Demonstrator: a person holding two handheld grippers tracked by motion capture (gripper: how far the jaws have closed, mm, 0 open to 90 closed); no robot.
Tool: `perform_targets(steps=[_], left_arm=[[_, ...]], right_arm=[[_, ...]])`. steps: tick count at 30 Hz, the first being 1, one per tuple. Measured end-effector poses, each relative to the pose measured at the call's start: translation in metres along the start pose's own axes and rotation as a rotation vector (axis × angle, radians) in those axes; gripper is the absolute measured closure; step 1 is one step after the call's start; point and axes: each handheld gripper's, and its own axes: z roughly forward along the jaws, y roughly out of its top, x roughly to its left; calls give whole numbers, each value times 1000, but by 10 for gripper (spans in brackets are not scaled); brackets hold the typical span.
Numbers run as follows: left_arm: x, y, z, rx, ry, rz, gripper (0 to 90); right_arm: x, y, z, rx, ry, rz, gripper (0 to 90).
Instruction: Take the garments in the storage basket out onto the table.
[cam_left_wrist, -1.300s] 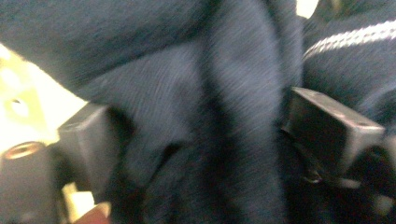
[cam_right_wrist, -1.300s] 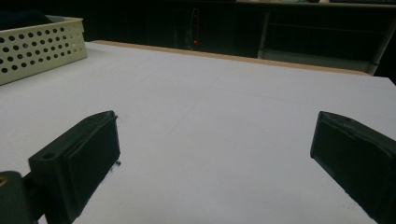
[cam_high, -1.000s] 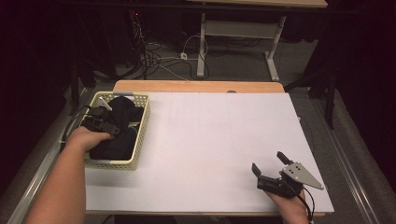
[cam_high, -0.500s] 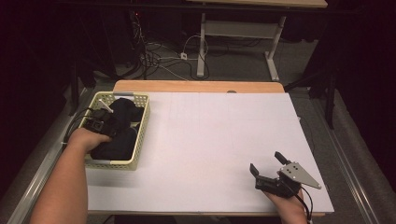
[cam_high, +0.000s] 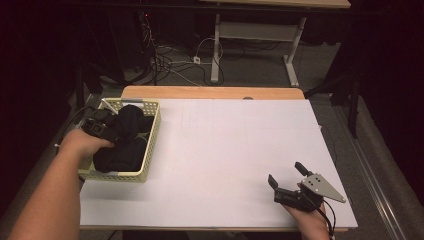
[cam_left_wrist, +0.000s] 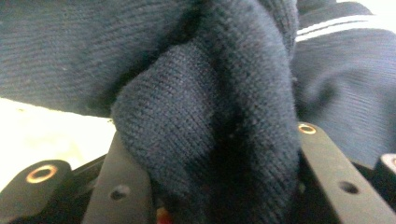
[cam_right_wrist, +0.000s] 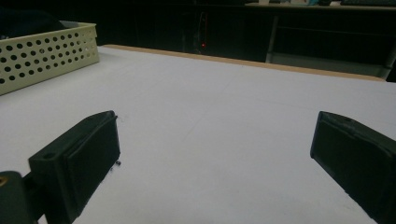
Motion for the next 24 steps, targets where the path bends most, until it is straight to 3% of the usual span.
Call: perform_targets(steps=[10, 15, 24], left_arm=[[-21, 15, -51, 50, 102, 38, 603], [-31, 21, -68, 53, 125, 65, 605], [-38, 24, -90, 54, 134, 63, 604]], right_arm=[[1, 3, -2, -10, 3, 4, 20], [-1, 3, -2, -12, -1, 8, 20], [-2, 3, -3, -15, -3, 7, 20]])
